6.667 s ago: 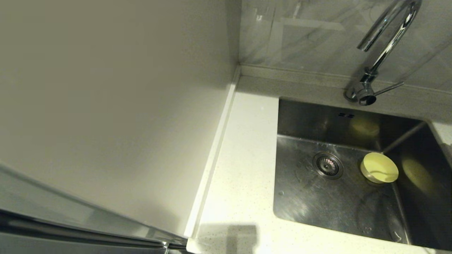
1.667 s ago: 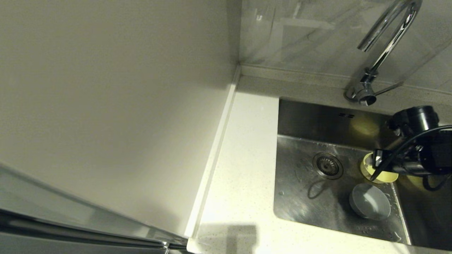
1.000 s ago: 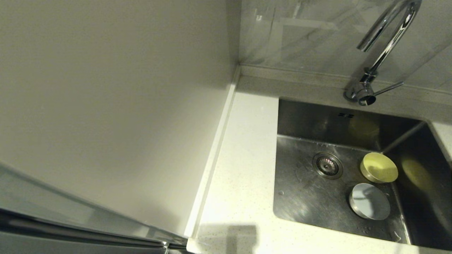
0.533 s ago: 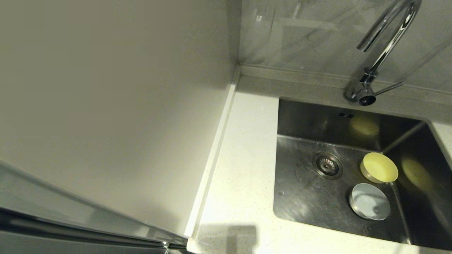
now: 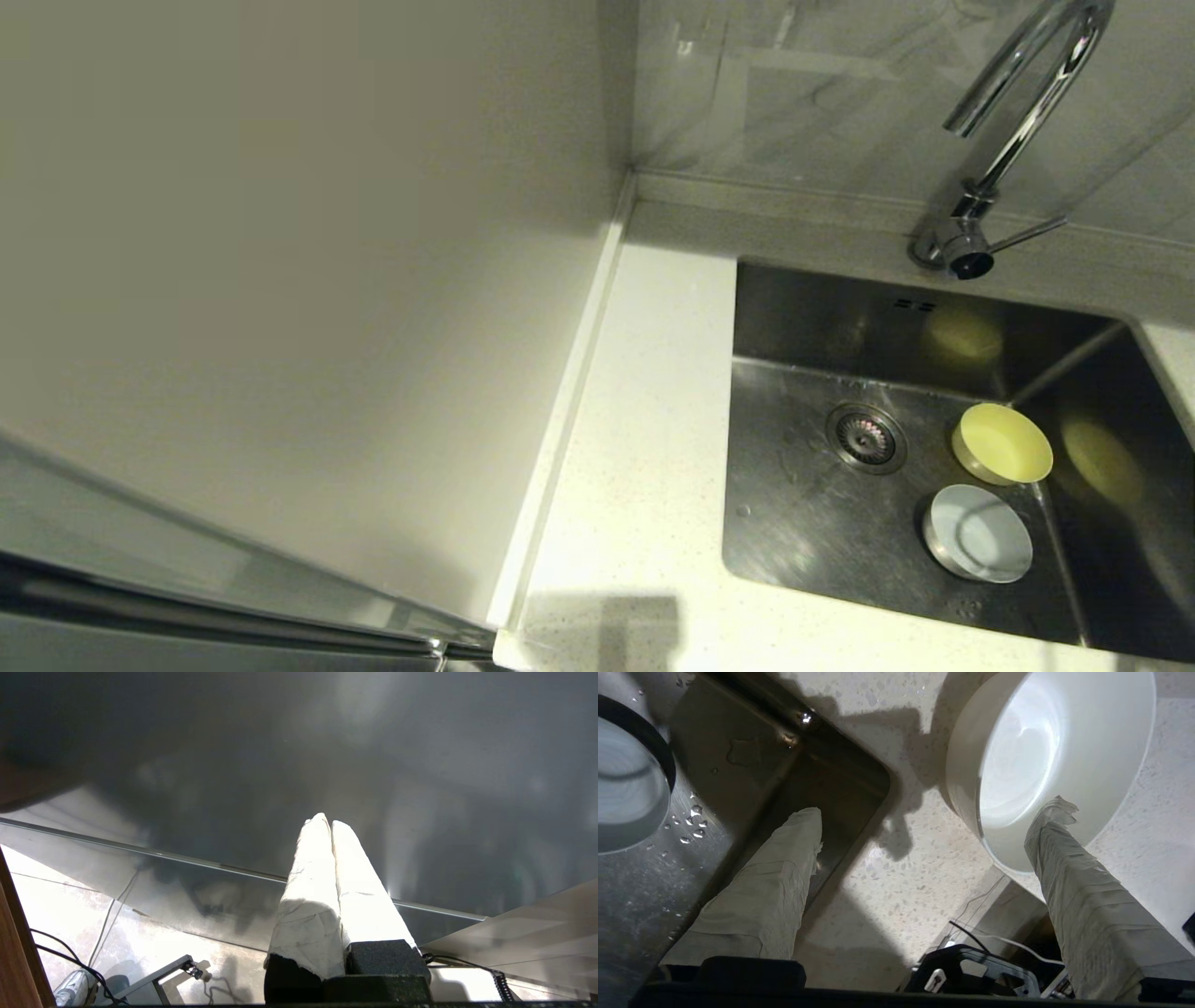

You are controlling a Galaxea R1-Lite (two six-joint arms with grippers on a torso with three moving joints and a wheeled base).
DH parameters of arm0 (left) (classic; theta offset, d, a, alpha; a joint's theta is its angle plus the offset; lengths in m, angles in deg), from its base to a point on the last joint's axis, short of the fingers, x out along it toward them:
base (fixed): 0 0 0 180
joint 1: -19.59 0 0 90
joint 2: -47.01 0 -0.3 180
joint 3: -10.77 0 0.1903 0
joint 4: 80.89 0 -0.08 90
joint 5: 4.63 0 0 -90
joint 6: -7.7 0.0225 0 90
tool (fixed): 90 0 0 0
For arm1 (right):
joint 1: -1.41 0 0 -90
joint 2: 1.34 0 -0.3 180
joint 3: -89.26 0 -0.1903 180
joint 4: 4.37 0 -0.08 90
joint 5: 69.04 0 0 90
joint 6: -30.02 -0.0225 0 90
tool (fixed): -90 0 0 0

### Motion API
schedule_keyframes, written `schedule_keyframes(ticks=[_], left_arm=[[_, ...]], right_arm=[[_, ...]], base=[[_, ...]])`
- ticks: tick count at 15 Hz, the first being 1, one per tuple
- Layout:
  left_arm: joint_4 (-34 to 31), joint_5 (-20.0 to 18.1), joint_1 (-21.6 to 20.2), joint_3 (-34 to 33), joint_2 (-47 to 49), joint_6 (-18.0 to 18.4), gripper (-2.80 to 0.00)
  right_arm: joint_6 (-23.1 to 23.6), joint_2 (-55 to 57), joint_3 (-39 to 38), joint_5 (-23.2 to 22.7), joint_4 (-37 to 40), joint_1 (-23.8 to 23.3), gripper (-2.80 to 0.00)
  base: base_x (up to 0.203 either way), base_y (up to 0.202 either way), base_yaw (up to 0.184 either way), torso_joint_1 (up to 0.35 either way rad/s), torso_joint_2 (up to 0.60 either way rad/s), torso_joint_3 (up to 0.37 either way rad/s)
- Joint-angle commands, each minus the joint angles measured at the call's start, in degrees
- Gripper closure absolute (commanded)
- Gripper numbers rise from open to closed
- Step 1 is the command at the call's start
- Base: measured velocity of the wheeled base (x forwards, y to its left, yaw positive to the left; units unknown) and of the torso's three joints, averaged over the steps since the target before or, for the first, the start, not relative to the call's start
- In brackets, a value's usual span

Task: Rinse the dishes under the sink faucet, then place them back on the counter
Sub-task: Put a bowl into the sink

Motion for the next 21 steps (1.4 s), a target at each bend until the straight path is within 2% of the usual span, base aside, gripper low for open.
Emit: schedule_keyframes(ticks=[1,3,10,17,18,21], left_arm=[[0.0,0.0,0.1,0.0,-0.2,0.0,0.00],[0.0,0.0,0.0,0.0,-0.2,0.0,0.00],[0.0,0.0,0.0,0.0,-0.2,0.0,0.00],[0.0,0.0,0.0,0.0,-0.2,0.0,0.00],[0.0,0.0,0.0,0.0,-0.2,0.0,0.00],[0.0,0.0,0.1,0.0,-0.2,0.0,0.00]], right_arm=[[-0.6,2.8,0.8,-0.3,0.2,-0.8,-2.80],[-0.6,4.0,1.9,-0.6,0.1,-2.6,-2.80],[-0.1,7.7,5.7,-8.6,0.2,-11.8,-2.80],[0.1,11.1,6.4,-12.3,0.2,-14.8,-2.80],[0.1,11.4,6.5,-13.1,0.2,-15.2,0.00],[1.1,11.8,6.7,-16.0,0.2,-15.6,0.00]], base=[[0.000,0.000,0.000,0.000,0.00,0.000],[0.000,0.000,0.000,0.000,0.00,0.000],[0.000,0.000,0.000,0.000,0.00,0.000],[0.000,0.000,0.000,0.000,0.00,0.000],[0.000,0.000,0.000,0.000,0.00,0.000],[0.000,0.000,0.000,0.000,0.00,0.000]])
